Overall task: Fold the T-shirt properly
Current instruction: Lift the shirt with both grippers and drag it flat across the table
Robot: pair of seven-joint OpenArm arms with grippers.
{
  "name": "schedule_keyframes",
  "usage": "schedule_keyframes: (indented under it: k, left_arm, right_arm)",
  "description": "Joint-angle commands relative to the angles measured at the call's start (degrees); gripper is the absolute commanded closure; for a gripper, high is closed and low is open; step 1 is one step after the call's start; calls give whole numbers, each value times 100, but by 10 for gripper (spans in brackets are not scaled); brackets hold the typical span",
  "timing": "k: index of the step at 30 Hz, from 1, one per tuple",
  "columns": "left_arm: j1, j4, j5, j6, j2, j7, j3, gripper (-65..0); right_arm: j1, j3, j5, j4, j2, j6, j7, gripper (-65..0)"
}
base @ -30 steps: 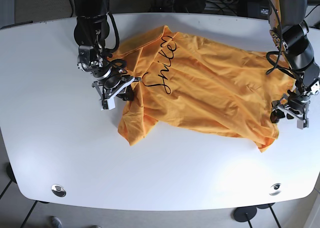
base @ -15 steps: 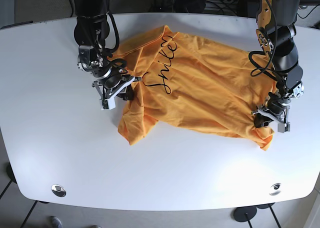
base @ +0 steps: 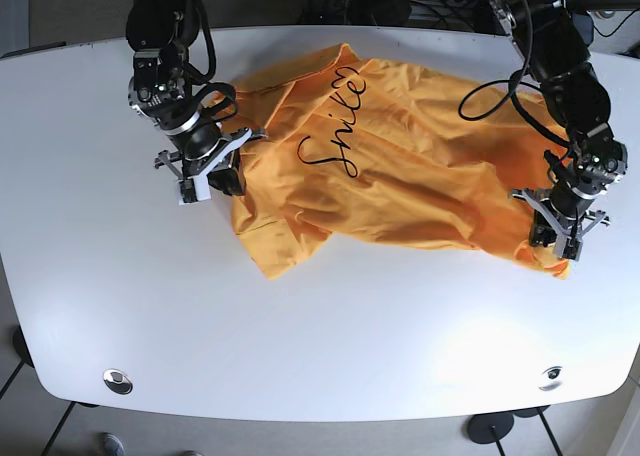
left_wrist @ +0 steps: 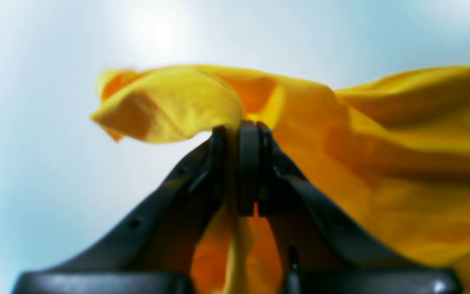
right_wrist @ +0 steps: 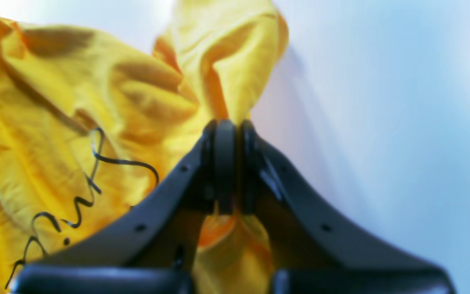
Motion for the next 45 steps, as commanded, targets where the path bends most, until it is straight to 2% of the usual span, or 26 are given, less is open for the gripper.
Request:
schedule_keyframes:
  k: [1, 7, 9, 12, 14, 18, 21, 25, 29, 31, 33, 36, 39, 41, 42, 45]
  left_arm:
    - [-138, 564, -50, 71, -29, 213, -172, 0]
    - [-1167, 836, -33, 71, -11, 872, 92, 0]
    - [-1809, 792, -15, 71, -11, 1048, 162, 0]
    - [-2705, 458, -6, 71, -29, 1250, 443, 0]
    - [-3338, 168, -6, 71, -29, 1268, 461, 0]
    - [-4595, -526, 2, 71, -47, 1268, 461, 0]
    - [-5246, -667, 2, 71, -187, 1268, 496, 0]
    - [-5343, -579, -6, 71, -222, 1268, 637, 0]
    - [-4332, 36, -50, 71, -381, 1373, 628, 0]
    - [-3479, 458, -68, 71, -381, 1356, 619, 0]
    - [-2670, 748, -332, 71, -381, 1338, 443, 0]
    - [-1598, 871, -947, 71, -381, 1338, 39, 0]
    - [-648, 959, -1325, 71, -381, 1329, -401, 0]
    - [-94, 1047, -1501, 71, -372, 1224, -568, 0]
    - [319, 1091, -1624, 71, -328, 1039, -594, 0]
    - [1092, 1100, -1668, 71, -293, 609, -620, 0]
  right_arm:
    - [243, 17, 56, 331, 217, 2, 56, -19]
    - [1869, 447, 56, 261, 454, 73, -885, -19]
    - [2696, 447, 56, 76, 560, 266, -1157, -19]
    - [3795, 456, 30, -266, 630, 407, -1491, -19]
    - [4603, 439, 39, -556, 771, 495, -1632, -19]
    - [6318, 421, 56, -1339, 991, 512, -1825, -19]
    - [7469, 421, 30, -1937, 1087, 750, -1834, -19]
    - [7909, 421, 56, -1814, 1202, 776, -2274, -19]
    - [6749, 474, 56, -803, 1202, 776, -2538, -19]
    - [5632, 474, 56, -91, 1184, 758, -2546, -19]
    - [4586, 676, 56, 437, 1140, 741, -2529, -19]
    - [3214, 1212, 56, 806, 692, 776, -2520, -19]
    - [2010, 1274, 56, 1035, 621, 776, -2458, -19]
    - [1263, 1485, 65, 1061, 437, 776, -2195, -19]
    - [762, 1625, 65, 1070, 287, 776, -1984, -19]
    - [-249, 1661, 65, 1070, 217, 776, -1694, -19]
